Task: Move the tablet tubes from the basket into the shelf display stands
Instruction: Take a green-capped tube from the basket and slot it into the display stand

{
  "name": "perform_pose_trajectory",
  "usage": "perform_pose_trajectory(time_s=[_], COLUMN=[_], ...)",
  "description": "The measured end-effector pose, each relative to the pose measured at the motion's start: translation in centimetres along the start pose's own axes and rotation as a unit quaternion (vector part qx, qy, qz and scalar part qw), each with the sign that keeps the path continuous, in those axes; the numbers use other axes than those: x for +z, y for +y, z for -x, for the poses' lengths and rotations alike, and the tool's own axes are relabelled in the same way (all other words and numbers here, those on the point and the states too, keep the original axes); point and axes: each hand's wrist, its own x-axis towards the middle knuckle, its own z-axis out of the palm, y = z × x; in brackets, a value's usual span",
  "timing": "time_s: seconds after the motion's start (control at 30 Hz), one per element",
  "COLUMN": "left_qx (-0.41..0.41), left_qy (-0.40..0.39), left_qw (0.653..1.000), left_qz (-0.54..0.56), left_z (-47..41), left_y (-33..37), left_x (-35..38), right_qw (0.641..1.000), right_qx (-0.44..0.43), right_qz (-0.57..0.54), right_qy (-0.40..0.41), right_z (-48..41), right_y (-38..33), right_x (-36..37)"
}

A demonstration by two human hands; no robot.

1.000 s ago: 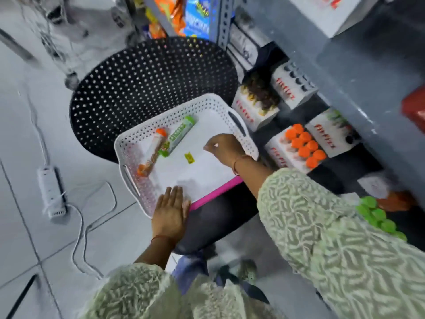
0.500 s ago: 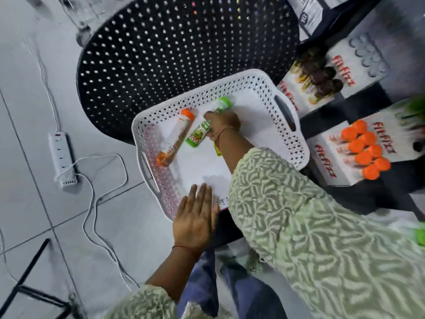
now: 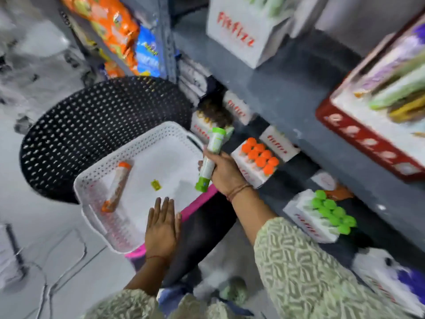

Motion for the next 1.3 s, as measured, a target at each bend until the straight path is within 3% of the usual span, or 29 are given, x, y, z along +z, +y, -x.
perform_pose_trajectory(time_s=[0.13,0.33,0.5,0.8,0.97,1.2,1.3], left_qx=[0.15,0.381,0.501,0.573,0.597,0.586,0.589], left_qy=[0.039,0.068,0.039,0.007,-0.01,-0.005,-0.007], left_qw=[0.988,0.921,0.864,0.819,0.802,0.81,0.808], left_qz=[0.017,0.042,0.034,-0.001,-0.017,-0.026,-0.035], left_z=[-2.9,-3.9,-2.6,-0.4,1.6,2.3,2.2], left_y=[9.1,23.7,30.2,34.8,37.6,38.6,38.4], left_x=[-1.8,-3.1,-0.9,3.4,5.8,6.9,6.8], right_qw=[0.988,0.922,0.88,0.847,0.803,0.807,0.789], right_qx=[-0.145,-0.337,-0.405,-0.42,-0.45,-0.38,-0.363], right_qz=[0.044,0.129,0.141,0.13,0.16,0.285,0.319], right_qy=[0.036,0.144,0.205,0.297,0.356,0.351,0.38], right_z=[6.2,14.7,19.2,25.4,29.5,32.5,32.6], right_y=[-7.7,-17.9,-22.2,-23.0,-24.0,-27.9,-29.3], right_x=[-4.2,-10.9,-15.9,-24.0,-27.3,-29.1,-28.8])
